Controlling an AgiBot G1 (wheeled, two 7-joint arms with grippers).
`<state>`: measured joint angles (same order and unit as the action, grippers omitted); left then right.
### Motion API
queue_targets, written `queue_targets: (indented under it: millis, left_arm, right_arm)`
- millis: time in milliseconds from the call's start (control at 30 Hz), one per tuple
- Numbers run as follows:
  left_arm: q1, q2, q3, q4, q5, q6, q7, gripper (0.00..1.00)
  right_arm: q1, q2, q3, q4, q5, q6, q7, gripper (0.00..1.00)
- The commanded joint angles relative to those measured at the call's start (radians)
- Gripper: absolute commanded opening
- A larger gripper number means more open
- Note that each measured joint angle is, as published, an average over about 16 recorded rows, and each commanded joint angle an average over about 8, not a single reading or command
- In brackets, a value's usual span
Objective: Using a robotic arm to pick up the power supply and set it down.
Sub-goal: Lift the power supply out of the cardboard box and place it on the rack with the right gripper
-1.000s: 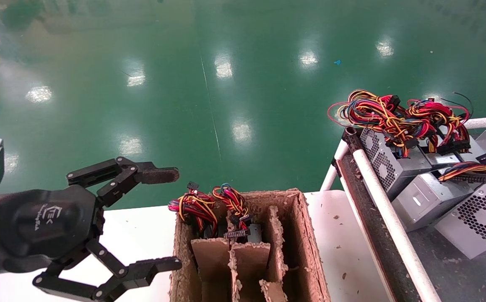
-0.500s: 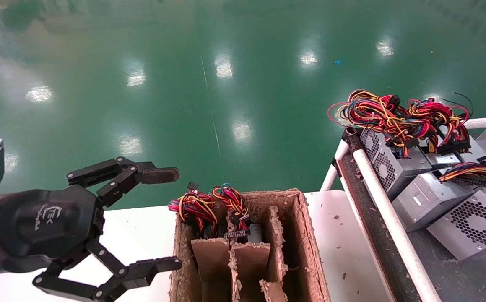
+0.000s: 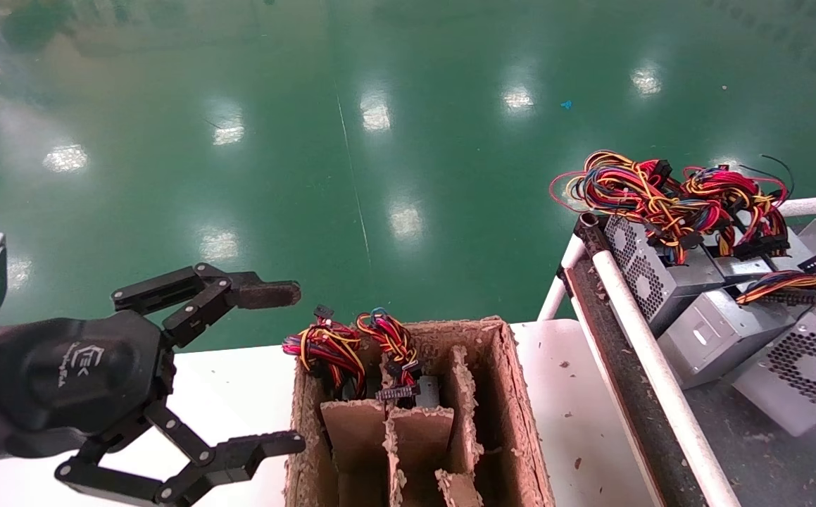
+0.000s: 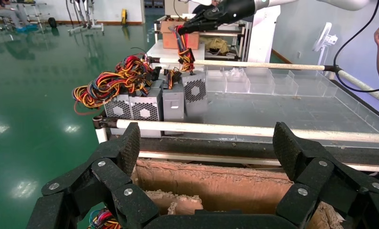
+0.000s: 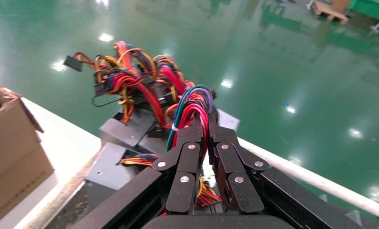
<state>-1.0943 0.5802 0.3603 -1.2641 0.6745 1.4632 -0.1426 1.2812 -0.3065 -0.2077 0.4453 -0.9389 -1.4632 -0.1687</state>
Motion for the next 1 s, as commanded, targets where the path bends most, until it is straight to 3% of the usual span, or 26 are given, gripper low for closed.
queue_targets:
  millis: [33, 633, 700, 900, 967, 1000]
  left_arm:
    - [0.0, 0.0, 0.0, 0.0, 0.0, 0.0, 0.0, 1.0]
    - [0.0, 0.0, 0.0, 0.0, 0.0, 0.0, 0.0, 1.0]
    - [0.0, 0.0, 0.0, 0.0, 0.0, 0.0, 0.0, 1.0]
    - [0.0, 0.0, 0.0, 0.0, 0.0, 0.0, 0.0, 1.0]
    - [0.0, 0.0, 0.0, 0.0, 0.0, 0.0, 0.0, 1.0]
    - [0.0, 0.0, 0.0, 0.0, 0.0, 0.0, 0.0, 1.0]
  right_arm:
    - [0.001, -0.007, -0.004, 0.004, -0.003, -0.005, 0.001, 0.0]
    - [-0.023, -0.031, -0.015, 0.049, -0.008, -0.004, 0.024, 0.0]
    - [-0.031, -0.029, -0.014, 0.048, -0.005, -0.003, 0.024, 0.11]
    - [-0.049, -0.025, -0.009, 0.05, 0.005, 0.001, 0.026, 0.85]
    - [-0.054, -0.025, -0.007, 0.053, 0.008, 0.004, 0.028, 1.0]
    - [-0.056, -0.025, -0.006, 0.055, 0.01, 0.005, 0.029, 1.0]
